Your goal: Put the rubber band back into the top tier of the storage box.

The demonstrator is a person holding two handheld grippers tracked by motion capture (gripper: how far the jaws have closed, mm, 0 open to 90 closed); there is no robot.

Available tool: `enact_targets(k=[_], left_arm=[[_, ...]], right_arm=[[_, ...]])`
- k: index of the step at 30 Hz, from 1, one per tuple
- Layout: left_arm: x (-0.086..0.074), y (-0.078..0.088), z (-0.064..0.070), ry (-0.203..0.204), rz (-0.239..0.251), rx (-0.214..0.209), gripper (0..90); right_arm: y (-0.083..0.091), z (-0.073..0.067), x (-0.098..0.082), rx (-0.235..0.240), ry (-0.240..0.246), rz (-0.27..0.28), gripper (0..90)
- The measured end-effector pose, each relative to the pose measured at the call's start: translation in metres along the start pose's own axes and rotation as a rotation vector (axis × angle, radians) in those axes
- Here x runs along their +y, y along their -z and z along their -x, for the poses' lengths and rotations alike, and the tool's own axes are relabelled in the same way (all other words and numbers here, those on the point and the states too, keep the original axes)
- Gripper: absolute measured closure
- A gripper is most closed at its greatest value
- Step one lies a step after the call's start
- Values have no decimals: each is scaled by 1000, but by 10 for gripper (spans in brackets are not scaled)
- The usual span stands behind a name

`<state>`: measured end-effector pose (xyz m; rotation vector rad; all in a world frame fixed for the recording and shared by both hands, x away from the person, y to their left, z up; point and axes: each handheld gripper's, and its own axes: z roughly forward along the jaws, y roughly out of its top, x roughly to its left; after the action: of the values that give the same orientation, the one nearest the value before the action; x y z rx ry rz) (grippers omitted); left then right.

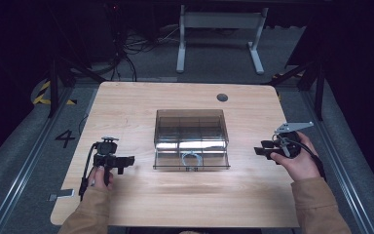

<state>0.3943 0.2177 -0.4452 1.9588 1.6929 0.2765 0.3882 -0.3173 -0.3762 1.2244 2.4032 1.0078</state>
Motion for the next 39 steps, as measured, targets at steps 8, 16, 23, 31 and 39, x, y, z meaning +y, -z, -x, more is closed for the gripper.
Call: enact_targets(k=[8, 16, 23, 31, 39], left_arm=[[0, 0, 1, -3, -2, 1, 162], [0, 0, 1, -6, -2, -1, 162], [0, 0, 1, -7, -2, -4, 162], [0, 0, 2, -7, -3, -5, 162], [0, 0, 2, -8, 3, -9, 162]], right_arm=[[-11, 3, -10, -1, -4, -8, 554], [-23, 5, -21, 1, -10, -28, 550], [-36, 6, -29, -13, 0, -63, 549], [-48, 1, -38, -18, 7, -93, 548], [-53, -4, -48, -27, 16, -83, 547]])
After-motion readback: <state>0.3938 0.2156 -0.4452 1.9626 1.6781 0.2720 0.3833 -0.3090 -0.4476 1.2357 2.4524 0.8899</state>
